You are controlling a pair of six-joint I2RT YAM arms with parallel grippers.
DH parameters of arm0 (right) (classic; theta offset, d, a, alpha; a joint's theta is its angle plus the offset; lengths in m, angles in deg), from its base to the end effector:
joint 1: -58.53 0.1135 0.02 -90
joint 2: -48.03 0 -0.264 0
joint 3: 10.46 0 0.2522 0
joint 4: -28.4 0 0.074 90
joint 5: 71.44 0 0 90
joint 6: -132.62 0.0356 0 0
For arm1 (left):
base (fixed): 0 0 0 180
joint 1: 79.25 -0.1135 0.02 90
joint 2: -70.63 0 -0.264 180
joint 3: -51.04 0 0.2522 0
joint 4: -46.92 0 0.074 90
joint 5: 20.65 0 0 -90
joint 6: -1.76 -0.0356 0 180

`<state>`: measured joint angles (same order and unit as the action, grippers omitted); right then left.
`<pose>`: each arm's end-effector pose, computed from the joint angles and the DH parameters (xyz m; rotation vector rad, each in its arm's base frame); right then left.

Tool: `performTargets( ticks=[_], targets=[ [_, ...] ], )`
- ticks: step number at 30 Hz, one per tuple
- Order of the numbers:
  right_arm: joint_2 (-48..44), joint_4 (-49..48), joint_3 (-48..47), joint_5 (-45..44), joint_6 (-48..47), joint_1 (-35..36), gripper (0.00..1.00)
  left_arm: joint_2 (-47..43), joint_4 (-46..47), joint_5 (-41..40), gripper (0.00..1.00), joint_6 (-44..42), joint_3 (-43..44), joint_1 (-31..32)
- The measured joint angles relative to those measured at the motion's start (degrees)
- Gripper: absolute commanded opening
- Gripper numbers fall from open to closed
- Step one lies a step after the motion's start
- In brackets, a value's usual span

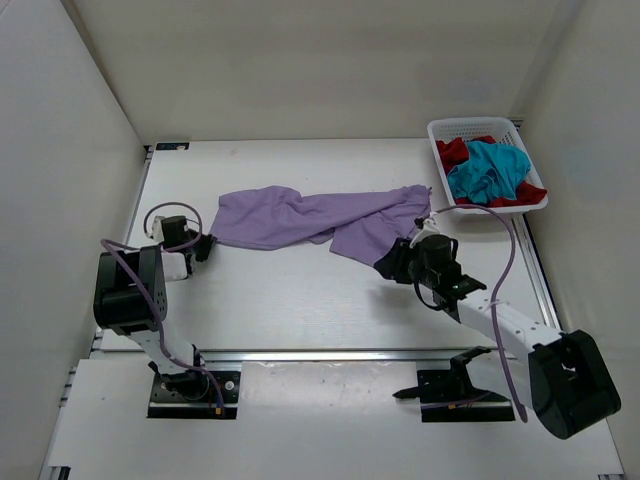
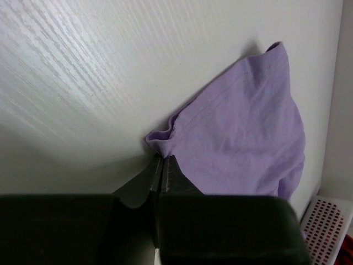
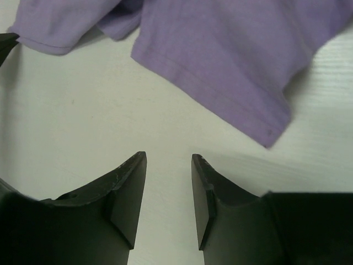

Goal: Fold and stack the t-shirts
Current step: Flatten out the tshirt

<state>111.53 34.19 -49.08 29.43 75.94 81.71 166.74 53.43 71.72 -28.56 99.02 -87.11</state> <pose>0.2039 0.0946 0.1881 0.0754 2.1953 0.7751 0.2957 0.0393 0.1154 -1.2885 1.9663 -0.5052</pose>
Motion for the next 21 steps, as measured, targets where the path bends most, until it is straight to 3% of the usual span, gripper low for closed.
performTargets(
  ticks=[2, 11, 21],
  targets=[
    [-1.64, 1.05, 1.36, -0.81, 0.2, -0.72, 0.38, 0.13, 0.28, 0.02, 0.0, 0.13, 0.09, -0.28],
    [-4.22, 6.32, 6.6, -3.89, 1.77, -10.45, 0.43, -4.68, -0.87, -1.31, 0.0, -1.29, -2.4, 2.12],
    [7.91, 2.99, 1.92, -5.09, 1.55, -8.55, 0.42, -20.79, -0.55, -4.09, 0.0, -4.17, -11.08, 8.02]
  ],
)
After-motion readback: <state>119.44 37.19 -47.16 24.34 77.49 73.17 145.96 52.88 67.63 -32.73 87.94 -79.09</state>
